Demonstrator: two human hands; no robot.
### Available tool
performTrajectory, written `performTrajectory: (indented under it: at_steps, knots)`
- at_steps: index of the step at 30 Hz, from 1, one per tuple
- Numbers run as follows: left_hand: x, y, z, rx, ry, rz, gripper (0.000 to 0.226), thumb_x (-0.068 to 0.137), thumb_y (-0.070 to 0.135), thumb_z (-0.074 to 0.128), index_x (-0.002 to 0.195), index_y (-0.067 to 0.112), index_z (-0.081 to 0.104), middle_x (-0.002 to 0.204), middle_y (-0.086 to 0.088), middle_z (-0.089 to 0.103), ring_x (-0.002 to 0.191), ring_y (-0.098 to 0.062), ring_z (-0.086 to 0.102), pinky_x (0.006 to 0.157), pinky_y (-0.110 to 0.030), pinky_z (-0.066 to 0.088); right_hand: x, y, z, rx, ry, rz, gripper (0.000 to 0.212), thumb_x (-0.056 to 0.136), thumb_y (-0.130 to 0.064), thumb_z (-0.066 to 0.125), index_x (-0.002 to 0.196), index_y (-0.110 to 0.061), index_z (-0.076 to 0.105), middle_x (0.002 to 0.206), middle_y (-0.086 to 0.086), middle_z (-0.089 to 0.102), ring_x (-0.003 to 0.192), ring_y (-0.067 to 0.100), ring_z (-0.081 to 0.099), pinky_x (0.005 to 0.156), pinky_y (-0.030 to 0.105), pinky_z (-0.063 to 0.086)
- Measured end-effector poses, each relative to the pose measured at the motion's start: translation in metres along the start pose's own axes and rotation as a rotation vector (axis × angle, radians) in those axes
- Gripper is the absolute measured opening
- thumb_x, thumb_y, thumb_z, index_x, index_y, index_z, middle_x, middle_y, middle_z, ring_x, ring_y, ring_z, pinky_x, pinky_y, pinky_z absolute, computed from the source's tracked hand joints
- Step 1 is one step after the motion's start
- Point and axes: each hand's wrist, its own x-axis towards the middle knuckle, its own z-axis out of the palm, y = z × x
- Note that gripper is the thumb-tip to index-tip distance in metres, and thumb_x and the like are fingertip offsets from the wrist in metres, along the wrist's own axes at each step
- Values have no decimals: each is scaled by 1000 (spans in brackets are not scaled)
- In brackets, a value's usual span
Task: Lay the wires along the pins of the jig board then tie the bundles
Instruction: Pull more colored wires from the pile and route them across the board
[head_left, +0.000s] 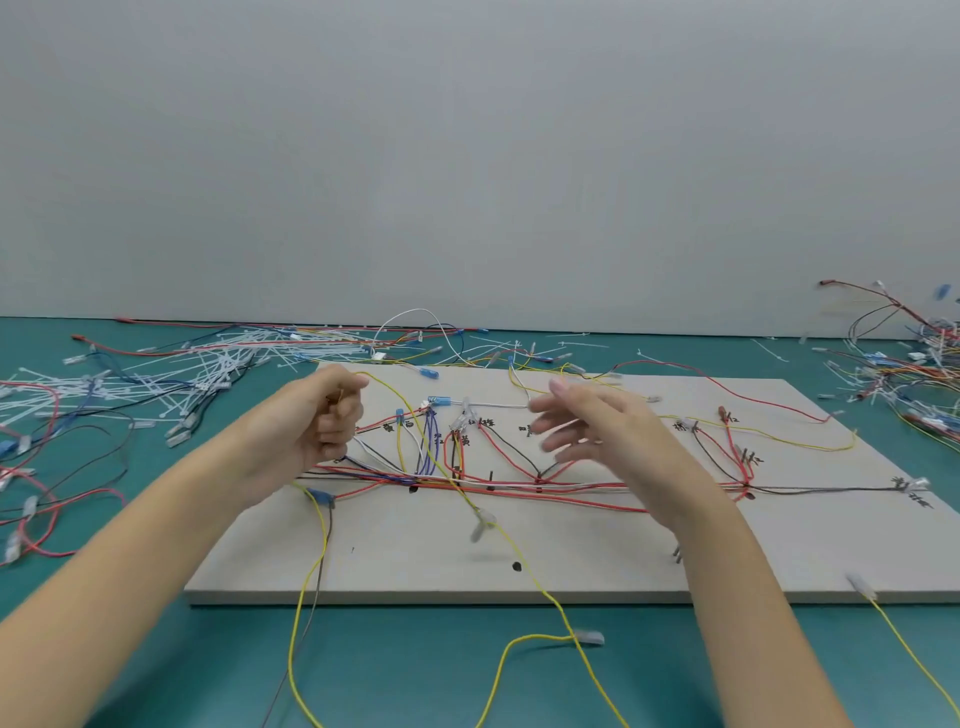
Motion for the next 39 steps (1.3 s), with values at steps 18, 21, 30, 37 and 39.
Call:
performTrajectory:
  at_steps: [18,21,30,37,39]
  knots:
    - [7,-6,-8,53,-3,13,32,69,34,71,47,21,52,52,4,32,45,-11,26,43,-22,26,0,-1,6,367,-44,42,19,94,-15,58,97,-5,73,62,-3,47,50,10,47,48,19,43]
    - [6,-9,-10,246,-52,71,23,64,37,74,57,16,67,66,-4,50,52,-10,41,51,-18,38,0,-2,-6,306,80,81,18,93,-16,59,89,-6,72,57,-5,39,44,10,40,41,19,34]
    - [-6,-20,21,495,-112,188,10,88,14,69,80,15,76,71,0,71,63,-7,59,63,-19,48,-4,0,-26,-128,211,318,21,83,-10,62,65,-3,70,43,-4,38,40,15,33,37,20,24]
    - [-11,-35,43,949,-30,481,17,84,23,72,72,35,72,82,9,60,83,-3,53,74,-21,43,-7,10,-28,-281,102,424,10,86,-6,66,83,1,72,45,2,52,33,12,50,32,17,32]
    - [-11,-36,43,948,-41,513,16,84,22,71,75,35,73,79,8,59,80,-4,52,67,-15,40,-5,11,-28,-292,124,425,7,85,-5,67,84,1,70,44,2,53,33,13,51,32,16,31]
